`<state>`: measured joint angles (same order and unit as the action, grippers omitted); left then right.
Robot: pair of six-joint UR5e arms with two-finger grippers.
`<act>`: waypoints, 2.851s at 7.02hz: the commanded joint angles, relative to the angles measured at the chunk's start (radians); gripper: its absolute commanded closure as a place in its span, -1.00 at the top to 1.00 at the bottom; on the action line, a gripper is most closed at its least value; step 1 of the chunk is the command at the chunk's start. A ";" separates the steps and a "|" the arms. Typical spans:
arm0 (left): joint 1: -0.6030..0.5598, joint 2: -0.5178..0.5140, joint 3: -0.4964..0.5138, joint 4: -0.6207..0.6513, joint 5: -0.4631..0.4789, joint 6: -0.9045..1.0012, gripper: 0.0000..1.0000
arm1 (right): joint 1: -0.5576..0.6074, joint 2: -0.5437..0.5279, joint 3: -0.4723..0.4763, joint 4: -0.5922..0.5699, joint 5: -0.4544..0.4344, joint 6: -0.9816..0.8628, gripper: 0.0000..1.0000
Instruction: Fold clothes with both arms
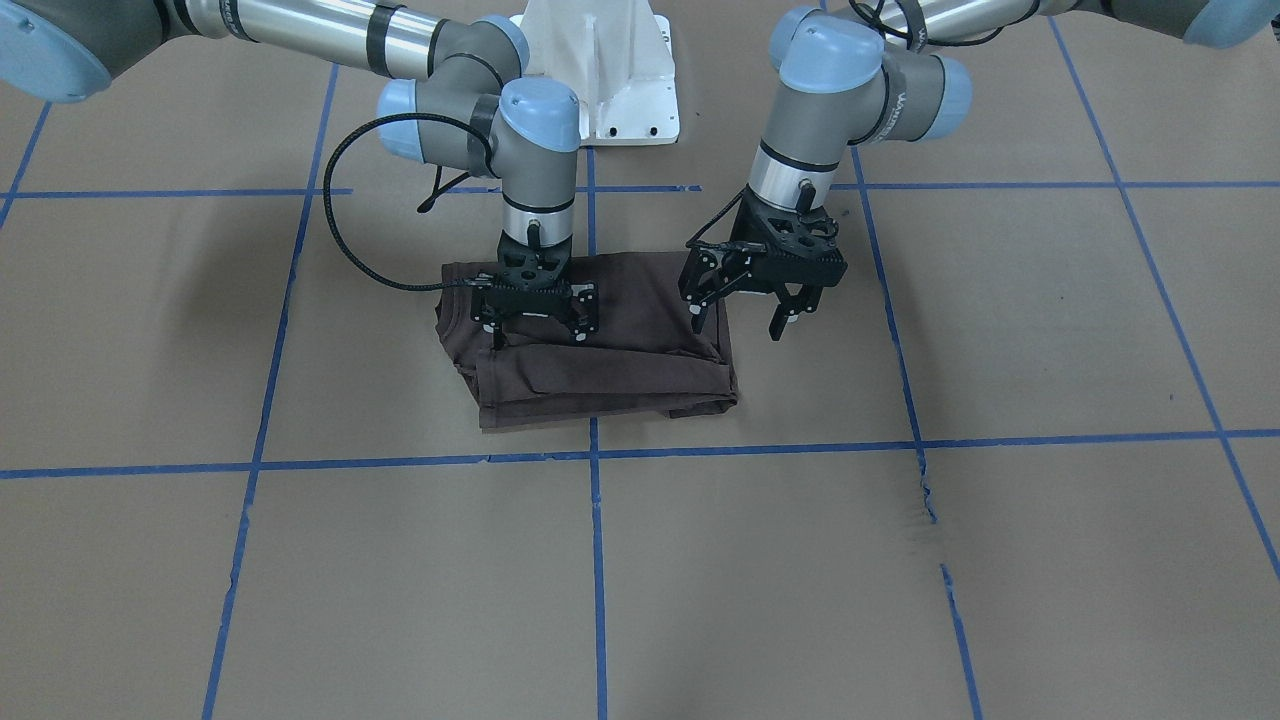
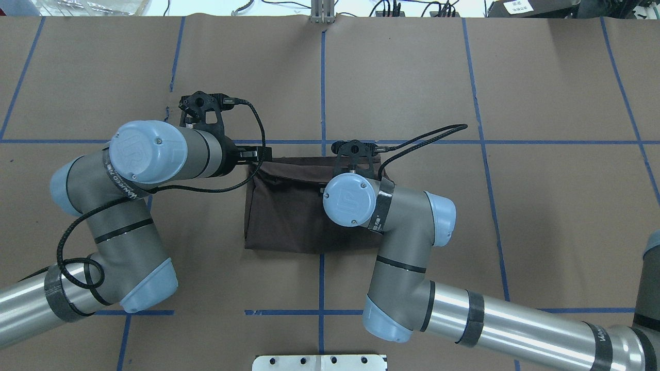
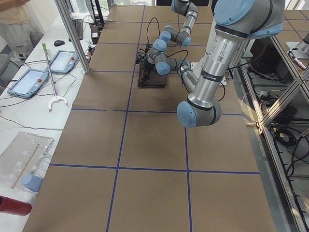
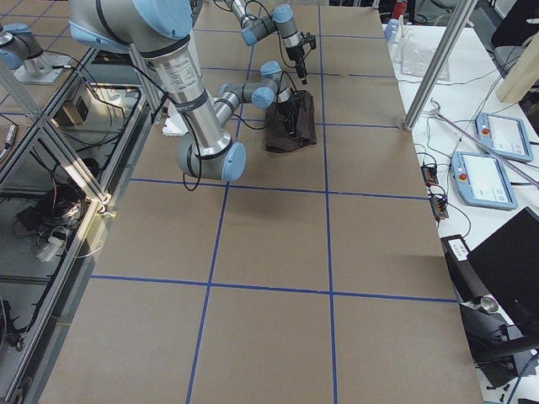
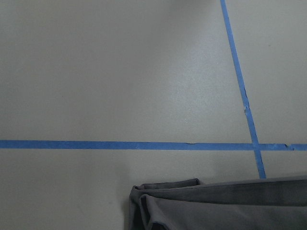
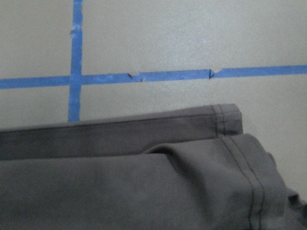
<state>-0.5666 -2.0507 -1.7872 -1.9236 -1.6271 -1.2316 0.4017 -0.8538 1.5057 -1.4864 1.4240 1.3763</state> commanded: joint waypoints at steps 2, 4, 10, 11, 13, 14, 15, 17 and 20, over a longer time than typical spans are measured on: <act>0.004 0.001 -0.005 0.000 0.000 -0.014 1.00 | 0.130 0.094 -0.208 0.088 0.044 -0.037 1.00; 0.013 0.000 -0.003 0.000 0.000 -0.034 1.00 | 0.216 0.134 -0.289 0.176 0.155 -0.040 1.00; 0.036 -0.100 0.206 0.011 0.015 -0.043 1.00 | 0.315 0.037 -0.063 0.074 0.335 -0.138 1.00; 0.039 -0.101 0.204 0.011 0.018 -0.039 1.00 | 0.315 0.032 -0.061 0.074 0.335 -0.140 1.00; 0.059 -0.100 0.200 0.015 0.020 -0.034 1.00 | 0.313 0.033 -0.059 0.074 0.335 -0.140 1.00; 0.070 -0.092 0.199 0.017 0.020 -0.034 1.00 | 0.313 0.033 -0.058 0.074 0.335 -0.140 1.00; 0.086 -0.089 0.199 0.017 0.023 -0.034 1.00 | 0.313 0.033 -0.058 0.074 0.335 -0.140 1.00; 0.103 -0.092 0.207 0.018 0.026 -0.034 1.00 | 0.313 0.033 -0.059 0.072 0.335 -0.140 1.00; 0.053 -0.111 0.253 0.018 0.023 -0.029 1.00 | 0.313 0.035 -0.059 0.072 0.335 -0.140 1.00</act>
<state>-0.4858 -2.1522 -1.5562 -1.9052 -1.6032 -1.2620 0.7148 -0.8204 1.4467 -1.4143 1.7595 1.2364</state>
